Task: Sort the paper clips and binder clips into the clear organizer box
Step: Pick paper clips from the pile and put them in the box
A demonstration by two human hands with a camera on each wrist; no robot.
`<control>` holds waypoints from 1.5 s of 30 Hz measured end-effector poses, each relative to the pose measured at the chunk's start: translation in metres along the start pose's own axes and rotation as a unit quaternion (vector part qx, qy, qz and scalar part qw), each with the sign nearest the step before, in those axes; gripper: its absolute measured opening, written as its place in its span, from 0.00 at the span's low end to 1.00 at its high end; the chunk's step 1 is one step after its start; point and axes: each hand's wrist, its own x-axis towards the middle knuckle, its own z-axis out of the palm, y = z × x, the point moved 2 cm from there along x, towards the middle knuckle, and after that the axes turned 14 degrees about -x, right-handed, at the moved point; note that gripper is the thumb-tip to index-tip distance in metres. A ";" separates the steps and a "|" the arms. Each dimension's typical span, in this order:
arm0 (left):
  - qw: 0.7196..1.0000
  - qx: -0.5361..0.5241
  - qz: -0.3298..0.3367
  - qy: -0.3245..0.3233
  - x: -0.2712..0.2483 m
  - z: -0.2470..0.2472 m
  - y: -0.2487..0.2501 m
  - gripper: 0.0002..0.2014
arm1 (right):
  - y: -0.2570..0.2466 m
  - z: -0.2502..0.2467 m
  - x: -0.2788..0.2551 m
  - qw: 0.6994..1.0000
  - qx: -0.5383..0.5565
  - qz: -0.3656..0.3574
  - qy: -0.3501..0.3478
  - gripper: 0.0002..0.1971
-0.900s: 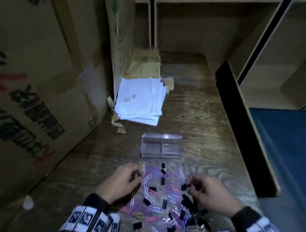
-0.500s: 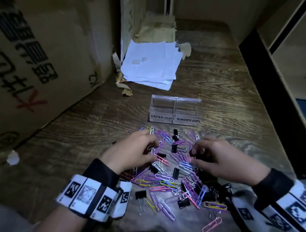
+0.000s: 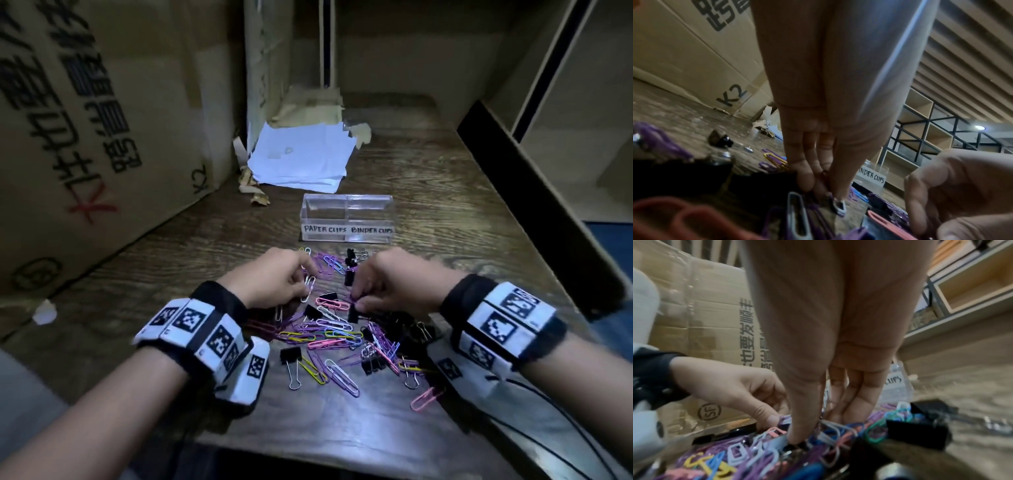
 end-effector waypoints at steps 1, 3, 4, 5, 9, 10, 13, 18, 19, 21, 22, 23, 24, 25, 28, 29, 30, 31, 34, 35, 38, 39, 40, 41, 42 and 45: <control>1.000 0.008 0.002 0.001 0.000 -0.001 -0.001 0.12 | -0.001 0.000 0.001 1.000 0.011 0.008 -0.001 0.08; 1.000 0.001 0.001 0.010 -0.002 -0.006 -0.002 0.13 | 0.000 -0.001 0.001 0.999 0.026 0.024 0.002 0.05; 1.000 -0.007 -0.004 0.012 -0.003 -0.010 -0.002 0.14 | 0.001 -0.002 0.001 0.999 0.031 0.032 0.008 0.06; 1.000 -0.017 -0.012 0.010 -0.004 -0.013 -0.002 0.14 | 0.003 -0.004 0.001 0.999 0.033 0.038 0.015 0.07; 0.998 -0.049 -0.025 0.024 -0.004 -0.021 -0.004 0.07 | 0.012 -0.010 0.002 0.997 0.048 0.059 0.007 0.07; 0.997 -0.058 -0.030 0.030 -0.004 -0.021 -0.005 0.08 | 0.012 -0.011 0.002 0.997 0.053 0.062 -0.001 0.08; 0.996 -0.071 -0.044 0.020 -0.005 -0.017 -0.006 0.08 | 0.007 -0.013 0.002 0.994 0.084 0.062 -0.018 0.13; 0.999 -0.031 -0.043 0.003 -0.005 -0.009 -0.005 0.09 | 0.000 -0.011 0.003 0.992 0.107 0.054 -0.035 0.22; 0.998 -0.032 -0.046 -0.016 -0.005 -0.007 -0.006 0.10 | 0.001 -0.010 0.003 0.991 0.112 0.056 -0.039 0.24; 0.998 0.005 -0.035 -0.060 -0.007 -0.003 -0.008 0.15 | 0.000 -0.011 0.003 0.991 0.114 0.068 -0.028 0.22; 0.997 0.038 -0.023 -0.070 -0.007 -0.003 -0.008 0.18 | -0.001 -0.011 0.003 0.991 0.111 0.075 -0.023 0.20; 0.996 0.064 -0.005 -0.069 -0.006 -0.003 -0.009 0.18 | -0.001 -0.011 0.002 0.991 0.102 0.082 -0.021 0.16; 0.995 0.075 0.010 -0.063 -0.006 -0.004 -0.009 0.16 | -0.002 -0.012 0.000 0.992 0.080 0.090 -0.024 0.12; 0.995 0.075 0.023 -0.059 -0.005 -0.004 -0.009 0.14 | -0.003 -0.011 -0.001 0.994 0.049 0.096 -0.031 0.08; 0.996 0.061 0.029 -0.065 -0.003 -0.005 -0.011 0.09 | -0.005 -0.008 -0.004 0.995 -0.049 0.080 -0.043 0.09; 0.996 0.059 0.025 -0.067 -0.002 -0.005 -0.012 0.09 | -0.004 -0.006 -0.004 0.995 -0.060 0.076 -0.038 0.11; 0.995 0.063 0.018 -0.071 -0.002 -0.004 -0.013 0.11 | -0.004 -0.005 -0.004 0.995 -0.058 0.075 -0.032 0.11; 0.995 0.069 0.012 -0.073 -0.001 -0.004 -0.016 0.12 | -0.002 -0.004 -0.004 0.995 -0.052 0.078 -0.032 0.10; 0.995 0.066 -0.014 -0.077 -0.003 -0.006 -0.020 0.15 | 0.006 -0.002 -0.004 0.996 -0.039 0.073 -0.044 0.10; 0.996 0.052 -0.017 -0.071 -0.003 -0.008 -0.019 0.15 | 0.008 -0.003 -0.005 0.996 -0.037 0.071 -0.039 0.10; 1.000 -0.017 -0.008 -0.023 -0.004 -0.021 -0.009 0.12 | 0.015 -0.010 -0.004 0.997 -0.010 0.067 0.026 0.12; 0.999 -0.041 -0.002 -0.002 -0.003 -0.027 -0.004 0.11 | 0.016 -0.014 -0.002 0.996 0.014 0.067 0.048 0.13; 0.998 -0.060 0.003 0.014 0.000 -0.034 0.001 0.11 | 0.016 -0.019 0.002 0.994 0.053 0.070 0.068 0.14; 0.997 -0.073 0.008 0.028 0.005 -0.039 0.006 0.11 | 0.017 -0.024 0.006 0.988 0.107 0.077 0.083 0.15; 0.996 -0.081 0.011 0.041 0.011 -0.044 0.010 0.11 | 0.017 -0.029 0.012 0.976 0.175 0.085 0.094 0.16; 0.994 -0.063 0.023 0.082 0.036 -0.055 0.022 0.10 | 0.016 -0.050 0.040 0.911 0.376 0.110 0.130 0.15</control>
